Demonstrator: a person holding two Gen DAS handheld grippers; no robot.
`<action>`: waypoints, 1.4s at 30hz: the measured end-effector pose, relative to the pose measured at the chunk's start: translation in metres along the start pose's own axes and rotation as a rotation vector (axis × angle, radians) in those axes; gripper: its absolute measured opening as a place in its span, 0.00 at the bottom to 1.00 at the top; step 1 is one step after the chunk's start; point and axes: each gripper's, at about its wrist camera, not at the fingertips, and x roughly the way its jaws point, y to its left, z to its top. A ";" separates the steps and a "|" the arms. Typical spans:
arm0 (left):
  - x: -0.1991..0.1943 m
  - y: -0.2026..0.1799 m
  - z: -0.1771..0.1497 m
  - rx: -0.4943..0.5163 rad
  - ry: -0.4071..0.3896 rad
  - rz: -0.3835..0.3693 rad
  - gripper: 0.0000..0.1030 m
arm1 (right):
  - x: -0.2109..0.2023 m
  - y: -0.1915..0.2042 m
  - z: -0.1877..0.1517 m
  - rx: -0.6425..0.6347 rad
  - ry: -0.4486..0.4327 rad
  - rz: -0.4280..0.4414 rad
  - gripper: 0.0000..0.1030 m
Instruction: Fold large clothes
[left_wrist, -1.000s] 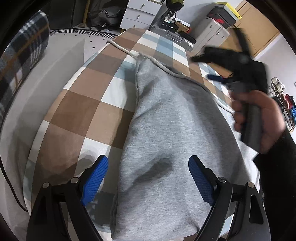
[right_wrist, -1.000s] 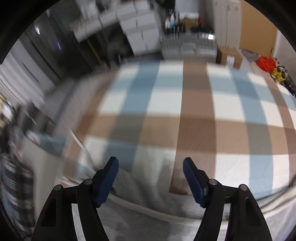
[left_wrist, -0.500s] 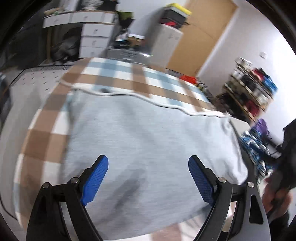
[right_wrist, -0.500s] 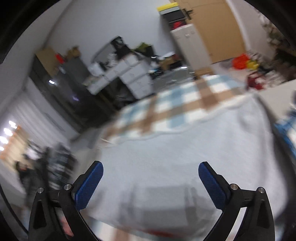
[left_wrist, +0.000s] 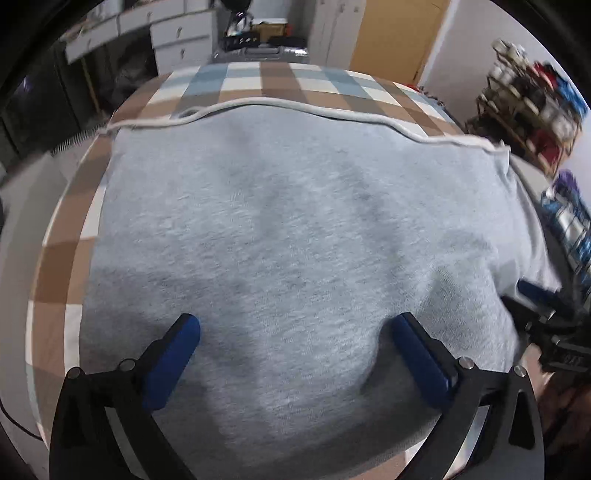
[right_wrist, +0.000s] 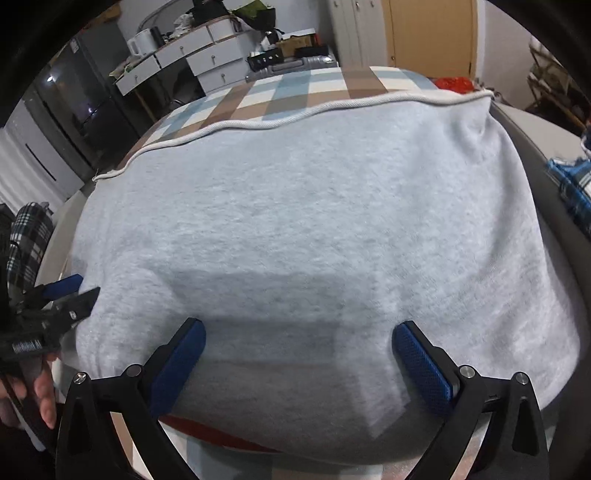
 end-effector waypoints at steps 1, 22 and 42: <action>-0.003 0.002 0.001 -0.013 -0.002 -0.007 0.99 | -0.004 0.000 0.001 0.012 -0.012 -0.014 1.00; -0.038 -0.011 -0.007 -0.126 -0.076 -0.265 0.99 | -0.072 -0.077 -0.032 0.345 -0.221 0.322 1.00; 0.005 -0.085 -0.002 0.110 -0.018 -0.054 0.99 | -0.058 -0.123 -0.069 0.604 -0.102 0.294 1.00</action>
